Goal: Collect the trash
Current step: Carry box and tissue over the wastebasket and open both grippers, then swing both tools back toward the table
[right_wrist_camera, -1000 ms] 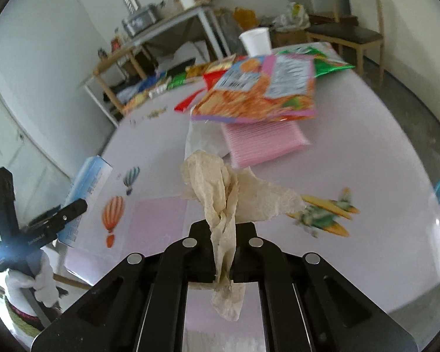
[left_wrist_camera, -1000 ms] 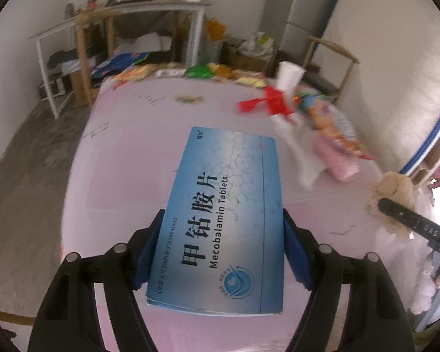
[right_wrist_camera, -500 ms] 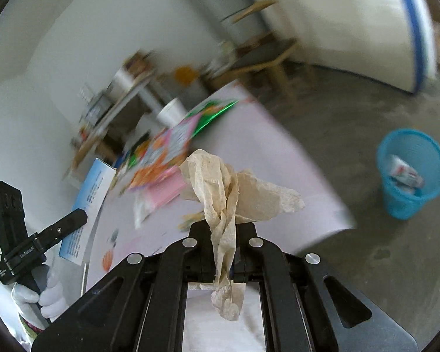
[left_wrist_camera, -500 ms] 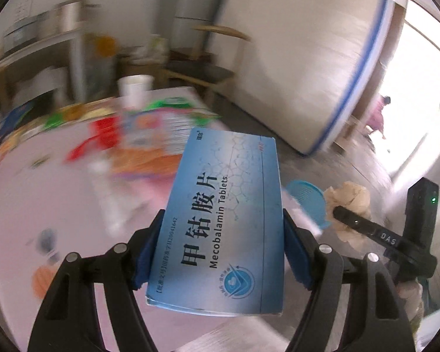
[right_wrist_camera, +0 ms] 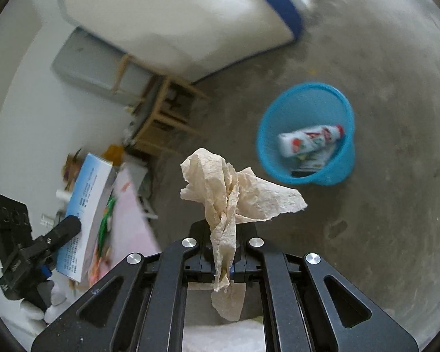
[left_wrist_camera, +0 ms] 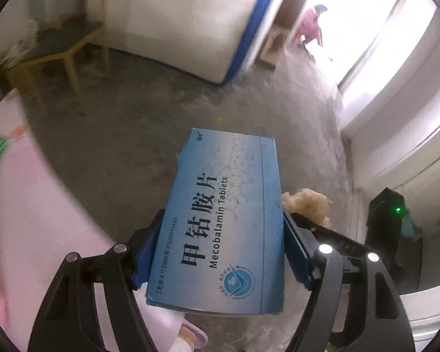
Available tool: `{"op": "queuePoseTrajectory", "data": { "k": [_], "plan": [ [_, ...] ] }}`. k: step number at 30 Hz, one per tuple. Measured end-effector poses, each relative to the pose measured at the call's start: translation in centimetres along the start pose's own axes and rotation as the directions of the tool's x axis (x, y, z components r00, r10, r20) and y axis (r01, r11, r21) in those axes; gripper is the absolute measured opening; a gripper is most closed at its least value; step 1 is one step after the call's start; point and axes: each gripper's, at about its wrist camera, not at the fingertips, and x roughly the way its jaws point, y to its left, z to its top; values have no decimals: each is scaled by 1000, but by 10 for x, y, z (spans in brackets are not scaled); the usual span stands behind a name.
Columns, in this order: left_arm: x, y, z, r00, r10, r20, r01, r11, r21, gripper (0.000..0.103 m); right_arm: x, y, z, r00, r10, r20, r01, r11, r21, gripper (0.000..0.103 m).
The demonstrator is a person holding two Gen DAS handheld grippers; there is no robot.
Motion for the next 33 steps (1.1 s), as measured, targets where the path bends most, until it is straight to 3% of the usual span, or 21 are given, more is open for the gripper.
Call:
{"op": "queuePoseTrajectory", "data": {
  "k": [3,5,7,9,13,18,24,29,33],
  "plan": [
    [48,-17,30,999,17,-29,-17,1000,25,73,30,-28,26,999,-25,-21,26,998,64,5],
    [77,-26,50,999,27,-21,-26,999,27,78,47,-42,40,999,-39,-25,41,995,94,7],
    [91,-34,61,999,36,41,-36,999,12,83,65,-56,51,998,-63,-21,65,989,130,10],
    [101,-35,71,995,29,92,-28,1000,-6,85,95,-76,65,995,-92,-50,99,982,160,33],
    [105,-24,74,996,-10,88,16,997,-69,85,136,-100,75,978,-165,-129,188,963,195,49],
    [68,-6,59,990,26,136,-20,999,-44,85,144,-98,84,942,-292,-165,309,947,87,66],
    [4,18,29,978,41,204,-35,999,-31,85,113,-95,92,906,-420,-53,420,907,-3,66],
    [-56,41,-13,965,56,256,-47,998,-42,85,68,-87,77,897,-436,67,439,898,-23,66],
    [-106,62,-51,952,93,293,-73,994,-78,85,42,-68,51,891,-442,107,451,888,-89,66]
  ]
}}
